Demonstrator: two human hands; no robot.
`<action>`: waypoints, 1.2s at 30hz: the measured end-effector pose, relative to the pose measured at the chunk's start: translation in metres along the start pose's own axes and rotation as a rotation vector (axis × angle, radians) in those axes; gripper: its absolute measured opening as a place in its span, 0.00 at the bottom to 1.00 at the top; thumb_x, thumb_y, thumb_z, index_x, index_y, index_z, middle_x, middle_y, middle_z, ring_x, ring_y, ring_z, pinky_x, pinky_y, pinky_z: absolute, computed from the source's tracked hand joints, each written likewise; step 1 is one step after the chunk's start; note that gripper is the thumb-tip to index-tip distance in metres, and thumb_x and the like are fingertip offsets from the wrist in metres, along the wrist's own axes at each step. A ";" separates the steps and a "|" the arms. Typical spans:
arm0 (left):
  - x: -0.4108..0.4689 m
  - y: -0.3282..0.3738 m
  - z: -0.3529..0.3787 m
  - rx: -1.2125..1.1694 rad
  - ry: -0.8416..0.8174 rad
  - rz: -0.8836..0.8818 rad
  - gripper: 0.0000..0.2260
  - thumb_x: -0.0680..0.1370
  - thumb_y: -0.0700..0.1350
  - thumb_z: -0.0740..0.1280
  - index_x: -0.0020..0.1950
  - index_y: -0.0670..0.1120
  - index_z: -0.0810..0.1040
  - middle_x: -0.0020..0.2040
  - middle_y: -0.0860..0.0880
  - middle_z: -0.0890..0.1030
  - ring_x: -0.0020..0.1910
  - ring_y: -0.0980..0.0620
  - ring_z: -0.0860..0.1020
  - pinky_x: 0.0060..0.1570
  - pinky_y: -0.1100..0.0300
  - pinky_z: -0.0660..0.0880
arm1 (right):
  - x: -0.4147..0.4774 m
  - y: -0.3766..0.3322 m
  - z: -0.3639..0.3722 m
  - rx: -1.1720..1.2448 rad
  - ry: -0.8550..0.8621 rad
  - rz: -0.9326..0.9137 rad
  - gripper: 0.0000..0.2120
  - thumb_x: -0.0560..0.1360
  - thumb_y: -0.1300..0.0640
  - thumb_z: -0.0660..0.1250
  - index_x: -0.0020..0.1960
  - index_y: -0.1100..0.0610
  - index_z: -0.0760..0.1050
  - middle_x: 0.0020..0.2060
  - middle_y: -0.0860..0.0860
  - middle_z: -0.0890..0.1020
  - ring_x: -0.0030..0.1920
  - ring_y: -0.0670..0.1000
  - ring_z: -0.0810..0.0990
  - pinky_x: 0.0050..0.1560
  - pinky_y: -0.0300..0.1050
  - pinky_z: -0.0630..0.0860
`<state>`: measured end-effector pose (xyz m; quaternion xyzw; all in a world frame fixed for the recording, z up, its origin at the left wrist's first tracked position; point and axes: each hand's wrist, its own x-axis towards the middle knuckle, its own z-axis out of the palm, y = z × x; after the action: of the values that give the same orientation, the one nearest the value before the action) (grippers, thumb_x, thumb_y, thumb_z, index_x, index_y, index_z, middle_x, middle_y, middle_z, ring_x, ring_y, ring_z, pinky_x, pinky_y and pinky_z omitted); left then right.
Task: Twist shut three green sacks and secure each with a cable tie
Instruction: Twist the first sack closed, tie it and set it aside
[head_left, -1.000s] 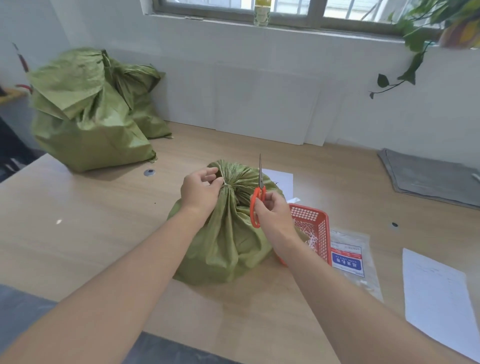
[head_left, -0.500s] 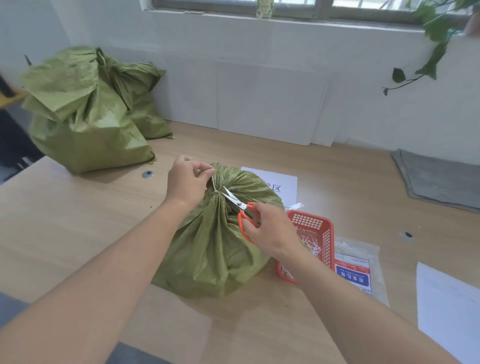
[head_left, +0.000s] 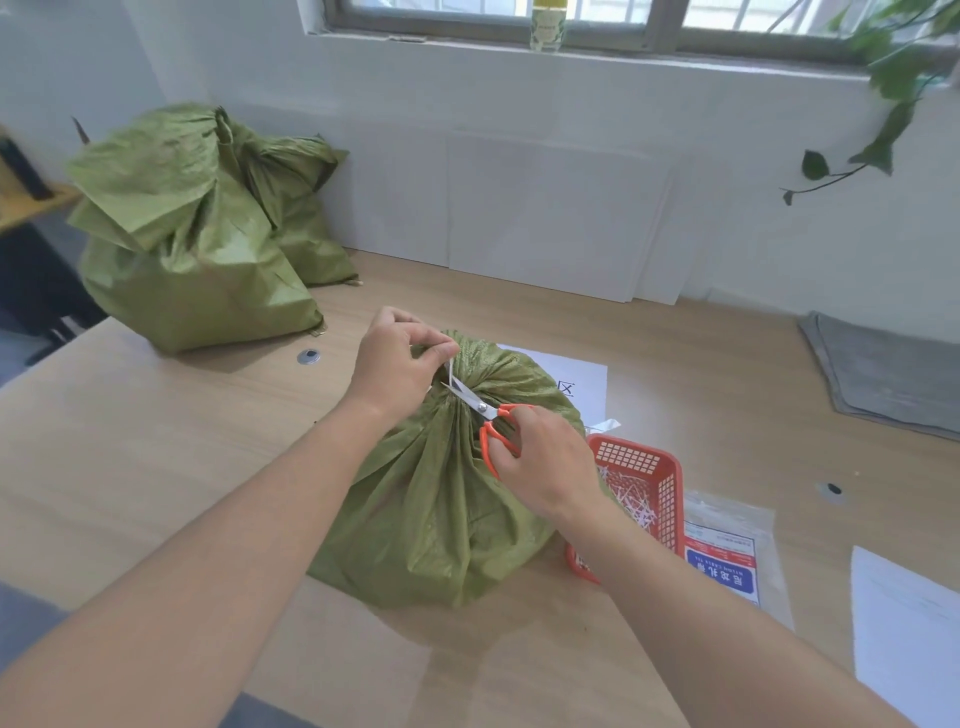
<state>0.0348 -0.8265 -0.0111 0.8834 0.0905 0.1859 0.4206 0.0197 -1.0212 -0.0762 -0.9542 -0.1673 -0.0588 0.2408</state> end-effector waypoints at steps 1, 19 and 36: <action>0.000 0.000 0.000 -0.007 -0.002 0.008 0.06 0.77 0.44 0.76 0.51 0.44 0.88 0.54 0.48 0.74 0.52 0.57 0.72 0.46 0.86 0.60 | 0.000 -0.001 -0.001 -0.004 -0.008 -0.002 0.13 0.80 0.43 0.62 0.50 0.52 0.76 0.45 0.46 0.79 0.47 0.51 0.77 0.43 0.48 0.75; 0.003 -0.001 -0.005 -0.057 -0.074 0.033 0.05 0.76 0.46 0.76 0.49 0.45 0.88 0.51 0.50 0.73 0.51 0.56 0.74 0.46 0.83 0.64 | 0.004 -0.013 -0.013 -0.062 -0.017 0.021 0.12 0.81 0.47 0.63 0.56 0.54 0.78 0.49 0.48 0.81 0.51 0.53 0.78 0.51 0.50 0.78; 0.008 0.000 0.000 -0.106 -0.125 0.045 0.04 0.76 0.46 0.76 0.49 0.47 0.87 0.52 0.50 0.73 0.54 0.51 0.77 0.55 0.67 0.73 | 0.002 -0.019 -0.018 -0.062 -0.009 0.052 0.13 0.81 0.48 0.63 0.60 0.54 0.80 0.51 0.49 0.82 0.54 0.53 0.79 0.54 0.52 0.79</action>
<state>0.0418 -0.8235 -0.0092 0.8716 0.0343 0.1442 0.4674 0.0148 -1.0137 -0.0516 -0.9656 -0.1414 -0.0536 0.2117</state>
